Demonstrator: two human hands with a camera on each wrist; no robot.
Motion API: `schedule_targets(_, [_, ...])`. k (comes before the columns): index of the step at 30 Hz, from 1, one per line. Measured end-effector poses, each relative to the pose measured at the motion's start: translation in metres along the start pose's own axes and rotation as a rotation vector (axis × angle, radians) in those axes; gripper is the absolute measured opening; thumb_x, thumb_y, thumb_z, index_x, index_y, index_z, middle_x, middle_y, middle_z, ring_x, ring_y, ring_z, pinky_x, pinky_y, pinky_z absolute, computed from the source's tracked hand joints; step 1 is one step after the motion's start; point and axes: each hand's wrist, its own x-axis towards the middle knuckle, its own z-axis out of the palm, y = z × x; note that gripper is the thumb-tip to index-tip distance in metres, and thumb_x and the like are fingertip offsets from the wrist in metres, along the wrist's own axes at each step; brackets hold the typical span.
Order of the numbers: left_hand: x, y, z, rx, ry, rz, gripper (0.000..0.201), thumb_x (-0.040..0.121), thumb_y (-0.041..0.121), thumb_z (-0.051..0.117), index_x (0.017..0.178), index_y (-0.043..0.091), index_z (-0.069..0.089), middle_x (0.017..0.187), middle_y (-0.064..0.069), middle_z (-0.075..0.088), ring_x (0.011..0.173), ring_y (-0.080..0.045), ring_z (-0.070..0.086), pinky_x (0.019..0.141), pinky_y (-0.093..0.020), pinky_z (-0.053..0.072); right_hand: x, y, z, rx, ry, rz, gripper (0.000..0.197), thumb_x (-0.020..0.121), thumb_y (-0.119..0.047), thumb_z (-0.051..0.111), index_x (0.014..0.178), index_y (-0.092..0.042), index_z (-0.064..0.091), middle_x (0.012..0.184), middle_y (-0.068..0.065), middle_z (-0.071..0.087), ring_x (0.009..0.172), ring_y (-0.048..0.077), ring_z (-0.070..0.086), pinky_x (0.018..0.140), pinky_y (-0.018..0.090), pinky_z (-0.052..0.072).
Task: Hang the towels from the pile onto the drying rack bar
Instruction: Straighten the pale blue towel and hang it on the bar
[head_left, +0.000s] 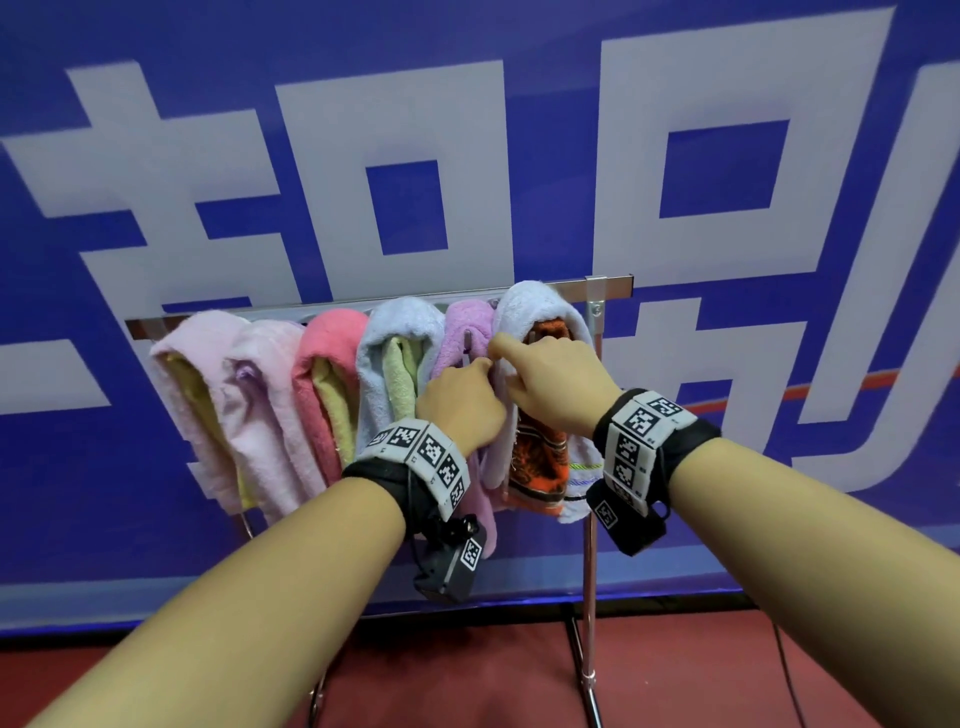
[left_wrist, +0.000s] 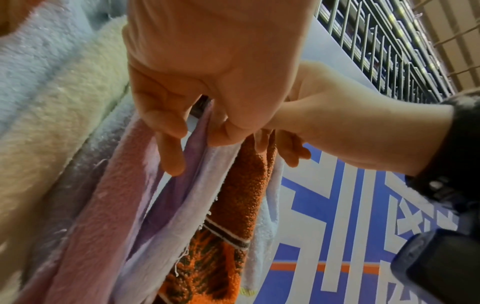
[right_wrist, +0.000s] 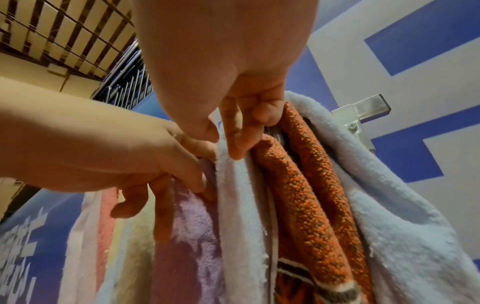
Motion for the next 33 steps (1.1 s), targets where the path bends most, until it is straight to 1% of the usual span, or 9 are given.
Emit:
schedule_targets(3, [0.003, 0.0, 0.004, -0.04, -0.061, 0.029, 0.037, 0.093, 0.026, 0.042, 0.129, 0.024, 0.051, 0.122, -0.013, 0.056, 0.114, -0.036, 0.056, 0.09, -0.045, 0.048, 0.004, -0.003, -0.002, -0.077, -0.054, -0.01, 0.031, 0.094, -0.028, 0.045, 0.122, -0.031, 0.056, 0.081, 0.004, 0.066, 0.075, 0.029, 0.064, 0.056, 0.032, 0.044])
schedule_targets(8, [0.002, 0.002, 0.007, -0.084, -0.08, 0.019, 0.053, 0.094, 0.032, 0.043, 0.146, 0.024, 0.038, 0.135, -0.007, 0.046, 0.123, -0.034, 0.05, 0.1, -0.048, 0.043, 0.01, -0.001, 0.004, -0.187, -0.16, 0.036, 0.035, 0.093, -0.028, 0.049, 0.127, -0.031, 0.054, 0.099, 0.004, 0.065, 0.089, 0.029, 0.064, 0.061, 0.036, 0.046])
schedule_targets(13, [-0.002, 0.002, -0.002, -0.083, 0.024, 0.058, 0.032, 0.09, 0.018, 0.045, 0.119, 0.016, 0.058, 0.124, -0.008, 0.054, 0.115, -0.033, 0.054, 0.087, -0.039, 0.044, 0.013, 0.0, 0.01, -0.25, -0.19, 0.12, 0.034, 0.091, -0.032, 0.053, 0.125, -0.03, 0.057, 0.1, 0.001, 0.067, 0.095, 0.029, 0.065, 0.08, 0.044, 0.053])
schedule_targets(15, [-0.003, 0.001, -0.006, -0.052, 0.063, 0.069, 0.022, 0.087, 0.015, 0.046, 0.103, 0.013, 0.061, 0.116, -0.01, 0.059, 0.108, -0.034, 0.057, 0.077, -0.037, 0.042, 0.013, -0.001, 0.012, -0.265, -0.185, 0.128, 0.032, 0.091, -0.031, 0.054, 0.123, -0.026, 0.059, 0.104, 0.002, 0.067, 0.099, 0.03, 0.064, 0.079, 0.041, 0.052])
schedule_targets(18, [-0.005, -0.001, -0.009, -0.041, 0.063, 0.078, 0.008, 0.083, 0.014, 0.047, 0.081, 0.017, 0.054, 0.109, -0.01, 0.063, 0.101, -0.034, 0.059, 0.071, -0.034, 0.036, 0.015, -0.003, 0.013, -0.259, -0.216, 0.139, 0.035, 0.092, -0.031, 0.055, 0.126, -0.023, 0.056, 0.112, 0.004, 0.065, 0.105, 0.03, 0.062, 0.065, 0.037, 0.041])
schedule_targets(21, [-0.003, -0.001, -0.011, -0.04, 0.024, 0.106, 0.01, 0.08, 0.016, 0.049, 0.078, 0.02, 0.057, 0.103, -0.009, 0.066, 0.097, -0.034, 0.06, 0.069, -0.033, 0.037, 0.018, -0.004, 0.011, -0.213, -0.28, 0.156, 0.037, 0.093, -0.031, 0.052, 0.129, -0.025, 0.054, 0.114, 0.004, 0.065, 0.103, 0.028, 0.063, 0.064, 0.036, 0.037])
schedule_targets(24, [0.001, 0.001, -0.018, -0.034, -0.007, 0.118, 0.021, 0.078, 0.021, 0.05, 0.087, 0.021, 0.069, 0.101, -0.008, 0.069, 0.096, -0.033, 0.062, 0.069, -0.032, 0.042, 0.015, 0.004, 0.001, -0.05, -0.344, 0.116, 0.032, 0.095, -0.029, 0.045, 0.124, -0.033, 0.06, 0.112, 0.002, 0.065, 0.101, 0.025, 0.062, 0.069, 0.034, 0.041])
schedule_targets(29, [0.009, 0.017, -0.035, -0.032, 0.263, 0.139, 0.018, 0.083, 0.027, 0.053, 0.09, 0.021, 0.068, 0.101, -0.001, 0.065, 0.098, -0.028, 0.06, 0.075, -0.035, 0.048, 0.005, 0.026, -0.021, 0.252, -0.072, 0.186, 0.024, 0.084, -0.023, 0.05, 0.094, -0.031, 0.071, 0.091, -0.004, 0.069, 0.089, 0.023, 0.061, 0.067, 0.03, 0.044])
schedule_targets(33, [0.019, 0.032, -0.032, 0.044, 0.357, 0.279, 0.024, 0.087, 0.032, 0.057, 0.107, 0.019, 0.062, 0.107, -0.001, 0.063, 0.108, -0.029, 0.053, 0.088, -0.04, 0.043, 0.004, 0.046, -0.02, 0.277, 0.186, 0.369, 0.018, 0.081, -0.02, 0.052, 0.097, -0.025, 0.06, 0.091, -0.003, 0.065, 0.085, 0.025, 0.059, 0.07, 0.038, 0.049])
